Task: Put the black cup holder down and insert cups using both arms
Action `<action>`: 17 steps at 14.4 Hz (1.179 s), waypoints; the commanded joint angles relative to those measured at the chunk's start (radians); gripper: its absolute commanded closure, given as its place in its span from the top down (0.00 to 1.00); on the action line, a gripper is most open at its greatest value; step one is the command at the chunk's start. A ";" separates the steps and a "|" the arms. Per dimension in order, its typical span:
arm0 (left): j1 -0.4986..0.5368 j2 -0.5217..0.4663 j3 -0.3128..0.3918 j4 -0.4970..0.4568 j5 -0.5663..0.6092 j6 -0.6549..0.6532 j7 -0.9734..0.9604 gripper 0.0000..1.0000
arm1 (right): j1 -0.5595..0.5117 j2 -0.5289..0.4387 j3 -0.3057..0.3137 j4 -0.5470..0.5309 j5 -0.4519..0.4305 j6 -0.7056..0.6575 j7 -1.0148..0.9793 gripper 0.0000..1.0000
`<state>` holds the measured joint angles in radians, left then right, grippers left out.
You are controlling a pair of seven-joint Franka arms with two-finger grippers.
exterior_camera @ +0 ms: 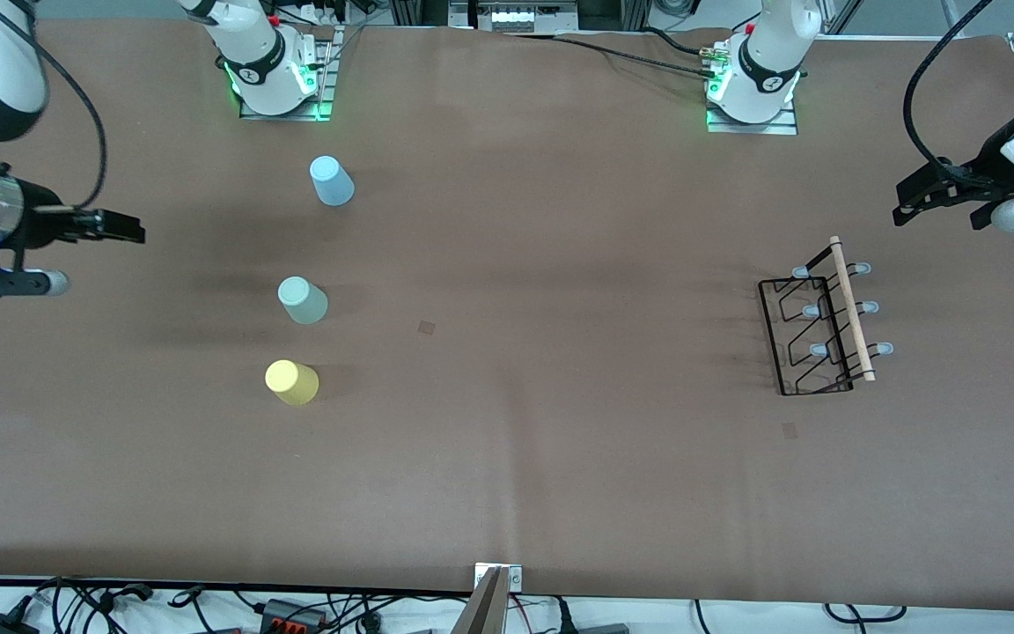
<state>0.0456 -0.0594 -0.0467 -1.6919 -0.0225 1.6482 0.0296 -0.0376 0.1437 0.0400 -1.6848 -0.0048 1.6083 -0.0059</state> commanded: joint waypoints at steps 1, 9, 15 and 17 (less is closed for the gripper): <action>-0.001 0.010 0.002 0.031 -0.020 -0.014 0.027 1.00 | 0.005 -0.143 0.003 -0.307 -0.003 0.253 0.004 1.00; 0.011 0.131 0.004 0.043 -0.020 -0.024 0.024 1.00 | 0.073 -0.101 0.006 -0.543 -0.003 0.665 0.161 1.00; 0.057 0.334 0.019 0.000 -0.017 0.008 -0.002 1.00 | 0.128 0.037 0.006 -0.539 -0.003 0.788 0.162 1.00; 0.083 0.325 0.016 -0.104 0.002 0.181 0.000 1.00 | 0.142 0.069 0.006 -0.535 -0.003 0.805 0.165 1.00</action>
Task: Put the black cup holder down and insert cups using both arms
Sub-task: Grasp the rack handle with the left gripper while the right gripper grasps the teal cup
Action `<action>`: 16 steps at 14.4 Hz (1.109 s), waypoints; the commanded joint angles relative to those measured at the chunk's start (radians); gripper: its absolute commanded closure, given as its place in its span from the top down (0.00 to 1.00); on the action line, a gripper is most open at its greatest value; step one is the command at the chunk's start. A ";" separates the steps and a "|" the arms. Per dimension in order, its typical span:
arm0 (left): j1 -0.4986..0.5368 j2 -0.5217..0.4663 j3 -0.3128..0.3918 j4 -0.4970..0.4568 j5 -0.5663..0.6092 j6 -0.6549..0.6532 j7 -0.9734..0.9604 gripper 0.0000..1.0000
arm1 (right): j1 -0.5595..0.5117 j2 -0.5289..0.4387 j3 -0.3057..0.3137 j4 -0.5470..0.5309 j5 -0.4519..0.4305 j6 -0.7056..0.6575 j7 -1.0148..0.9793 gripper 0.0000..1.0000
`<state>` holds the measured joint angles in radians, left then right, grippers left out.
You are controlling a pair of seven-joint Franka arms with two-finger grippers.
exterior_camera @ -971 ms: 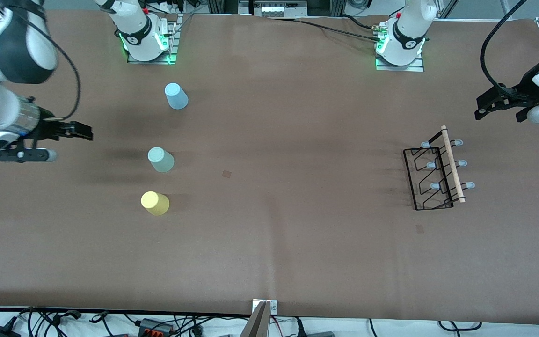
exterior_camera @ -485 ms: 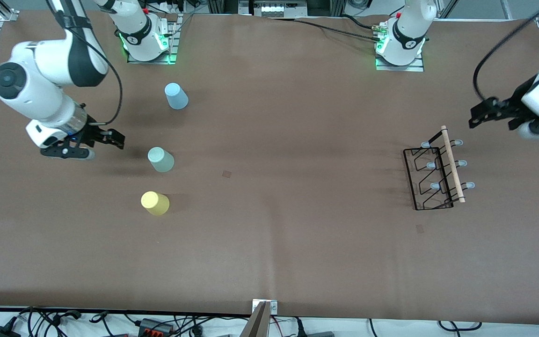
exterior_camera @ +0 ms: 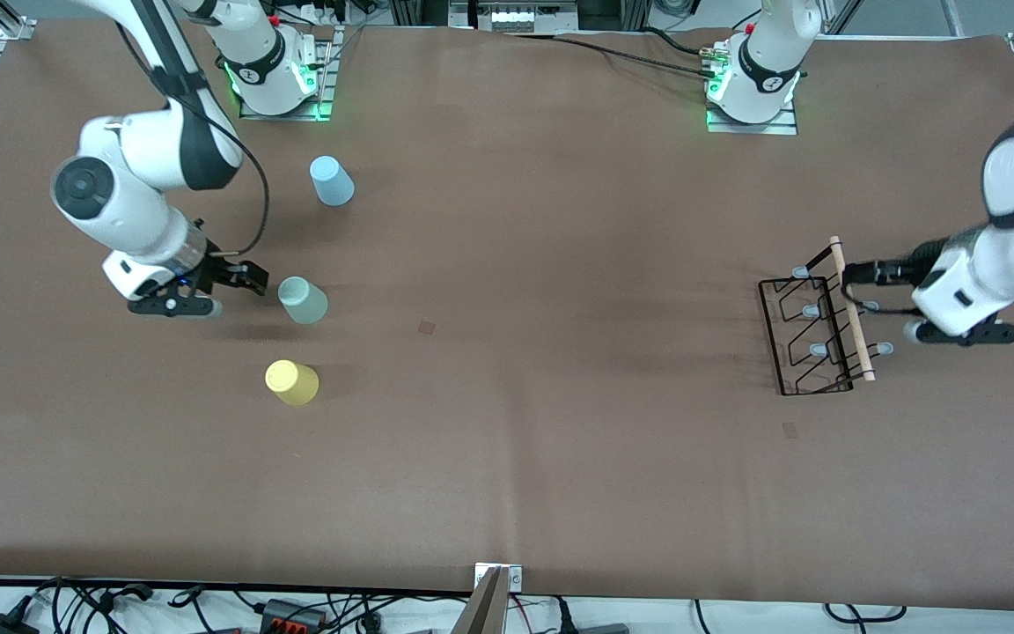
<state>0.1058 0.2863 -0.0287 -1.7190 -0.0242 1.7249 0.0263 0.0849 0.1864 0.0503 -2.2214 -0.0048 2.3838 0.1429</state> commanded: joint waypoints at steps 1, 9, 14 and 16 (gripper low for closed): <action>0.023 -0.041 -0.007 -0.141 0.004 0.193 0.003 1.00 | 0.024 0.045 -0.003 0.002 -0.003 0.053 0.032 1.00; 0.018 -0.070 -0.020 -0.281 0.036 0.420 0.029 0.86 | 0.107 0.059 -0.003 0.016 0.000 0.061 0.124 1.00; 0.018 -0.091 -0.028 -0.315 0.075 0.421 0.027 0.62 | 0.118 0.062 -0.004 0.005 0.000 0.061 0.124 1.00; 0.017 -0.117 -0.028 -0.341 0.075 0.421 0.027 0.53 | 0.118 0.067 -0.004 0.002 0.000 0.061 0.124 1.00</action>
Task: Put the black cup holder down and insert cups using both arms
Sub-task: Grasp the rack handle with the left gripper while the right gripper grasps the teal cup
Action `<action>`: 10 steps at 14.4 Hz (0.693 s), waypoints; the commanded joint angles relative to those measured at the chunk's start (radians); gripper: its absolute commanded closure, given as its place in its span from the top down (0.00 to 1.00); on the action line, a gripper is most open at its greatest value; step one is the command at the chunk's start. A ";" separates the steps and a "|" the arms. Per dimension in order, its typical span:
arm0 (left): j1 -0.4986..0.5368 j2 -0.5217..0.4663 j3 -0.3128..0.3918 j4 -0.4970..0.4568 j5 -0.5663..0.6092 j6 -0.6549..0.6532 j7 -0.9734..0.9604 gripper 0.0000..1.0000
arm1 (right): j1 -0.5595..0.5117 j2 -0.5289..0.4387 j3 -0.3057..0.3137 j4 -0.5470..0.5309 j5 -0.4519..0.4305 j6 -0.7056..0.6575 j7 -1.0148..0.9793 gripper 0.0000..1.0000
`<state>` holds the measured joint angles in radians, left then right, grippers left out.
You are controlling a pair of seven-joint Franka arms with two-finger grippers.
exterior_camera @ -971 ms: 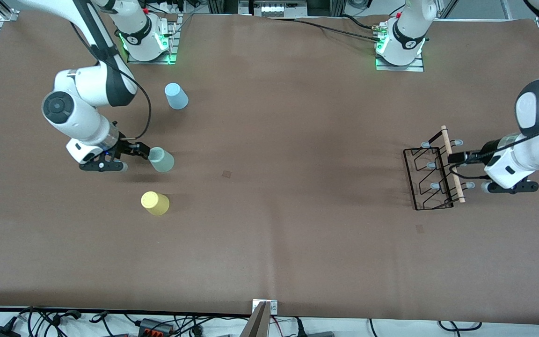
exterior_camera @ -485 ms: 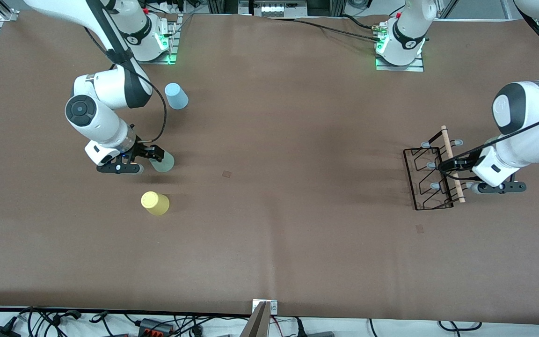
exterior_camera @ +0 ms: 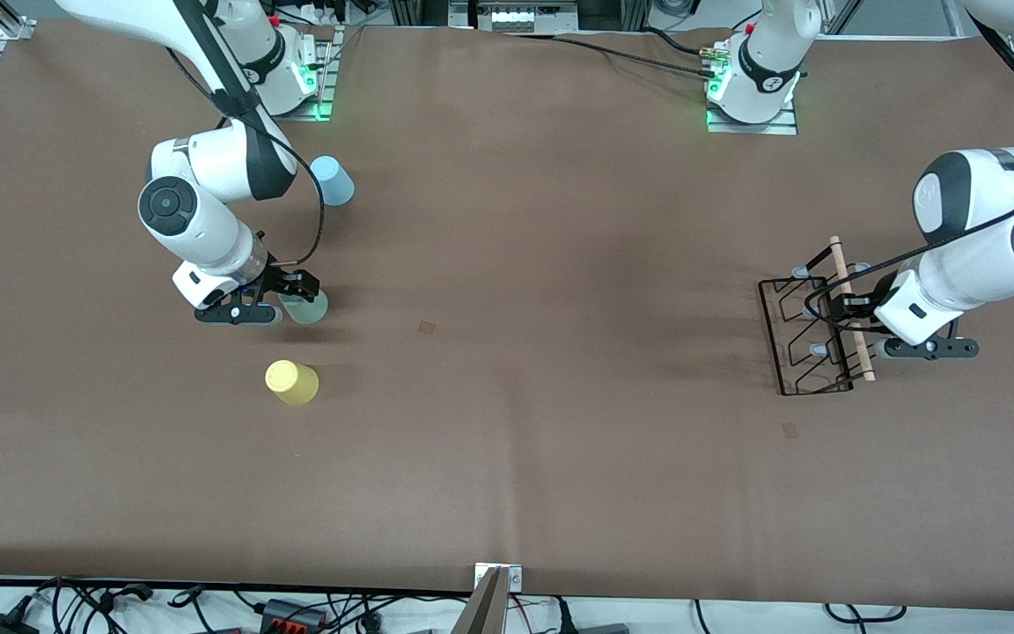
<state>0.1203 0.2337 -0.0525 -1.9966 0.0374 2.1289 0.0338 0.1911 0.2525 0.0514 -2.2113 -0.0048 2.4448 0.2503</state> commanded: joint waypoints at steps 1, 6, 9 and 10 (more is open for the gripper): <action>0.002 -0.065 -0.004 -0.067 0.013 0.017 0.020 0.50 | 0.013 0.004 -0.005 -0.011 0.000 0.000 0.017 1.00; 0.002 -0.065 -0.006 -0.080 0.013 0.019 0.020 0.41 | 0.030 0.007 -0.005 -0.024 0.000 0.000 0.017 1.00; 0.002 -0.062 -0.004 -0.080 0.013 0.020 0.020 0.36 | 0.030 0.022 -0.005 -0.024 0.000 0.010 0.018 1.00; 0.002 -0.060 -0.004 -0.080 0.013 0.019 0.020 0.31 | 0.028 0.025 -0.005 -0.022 0.000 0.010 0.018 1.00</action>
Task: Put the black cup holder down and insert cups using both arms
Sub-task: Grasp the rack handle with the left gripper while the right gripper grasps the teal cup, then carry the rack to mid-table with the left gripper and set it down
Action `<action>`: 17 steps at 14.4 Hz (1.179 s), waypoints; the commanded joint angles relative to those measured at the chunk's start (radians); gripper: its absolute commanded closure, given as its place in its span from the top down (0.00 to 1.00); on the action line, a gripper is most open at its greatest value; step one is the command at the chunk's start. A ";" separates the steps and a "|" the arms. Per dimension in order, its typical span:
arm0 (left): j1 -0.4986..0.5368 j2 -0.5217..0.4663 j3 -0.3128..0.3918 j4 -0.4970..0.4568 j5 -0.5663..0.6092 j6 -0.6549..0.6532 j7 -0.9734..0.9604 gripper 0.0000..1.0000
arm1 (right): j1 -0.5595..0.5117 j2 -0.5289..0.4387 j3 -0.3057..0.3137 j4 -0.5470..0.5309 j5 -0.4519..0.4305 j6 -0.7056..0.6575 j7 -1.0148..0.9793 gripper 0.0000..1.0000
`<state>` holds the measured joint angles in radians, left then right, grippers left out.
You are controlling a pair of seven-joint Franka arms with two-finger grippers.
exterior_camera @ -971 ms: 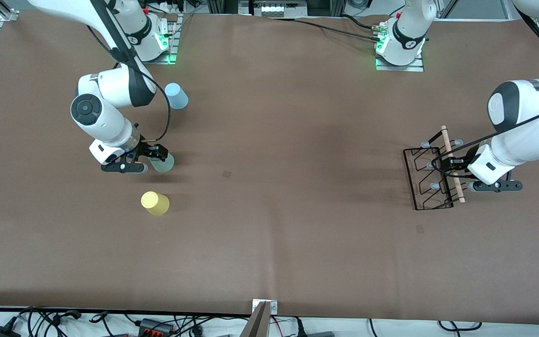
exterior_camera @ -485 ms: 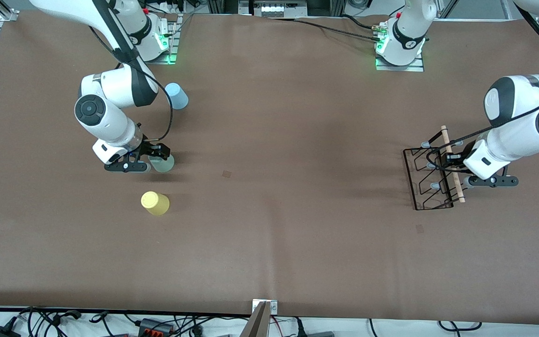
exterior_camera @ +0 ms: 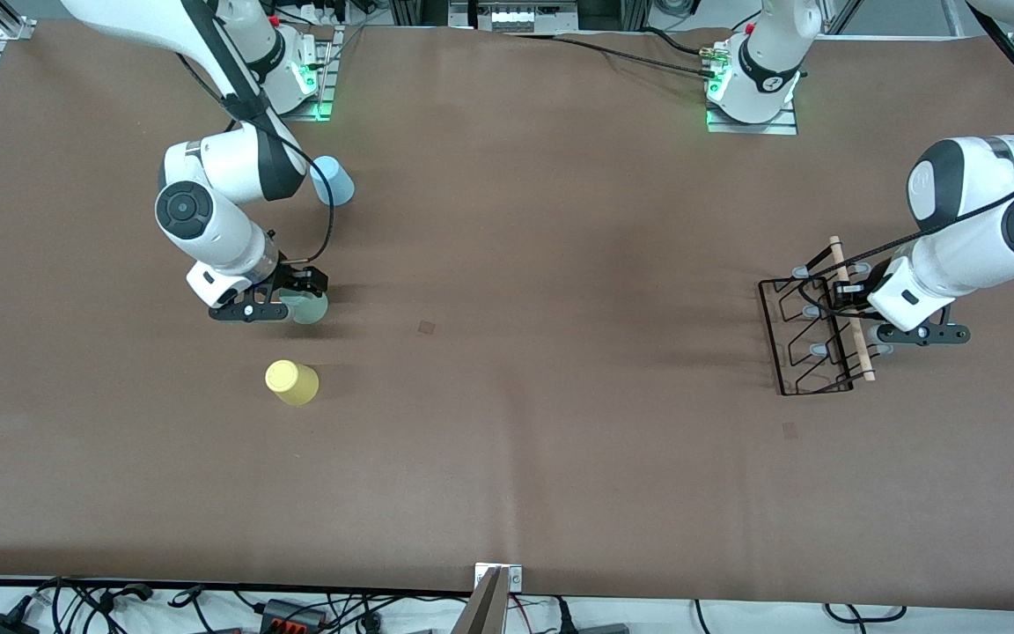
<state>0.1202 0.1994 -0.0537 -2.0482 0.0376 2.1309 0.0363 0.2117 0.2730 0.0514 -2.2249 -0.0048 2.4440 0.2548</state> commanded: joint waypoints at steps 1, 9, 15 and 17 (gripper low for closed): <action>0.002 -0.026 -0.005 -0.029 0.013 0.018 0.017 0.25 | 0.005 0.006 -0.005 -0.006 0.000 0.010 0.012 1.00; 0.002 -0.032 -0.005 -0.001 0.013 -0.015 0.017 0.01 | 0.005 0.057 -0.010 -0.004 -0.001 0.082 0.011 1.00; -0.033 -0.025 -0.006 0.183 0.013 -0.201 0.011 0.01 | 0.011 0.068 -0.010 -0.005 -0.001 0.090 0.011 1.00; -0.108 -0.017 -0.011 0.244 0.008 -0.267 -0.001 0.01 | 0.009 0.066 -0.010 -0.009 -0.001 0.086 0.011 1.00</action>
<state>0.0829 0.1879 -0.0589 -1.8749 0.0383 1.9430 0.0423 0.2119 0.3396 0.0470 -2.2247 -0.0048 2.5158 0.2560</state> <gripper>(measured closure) 0.841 0.000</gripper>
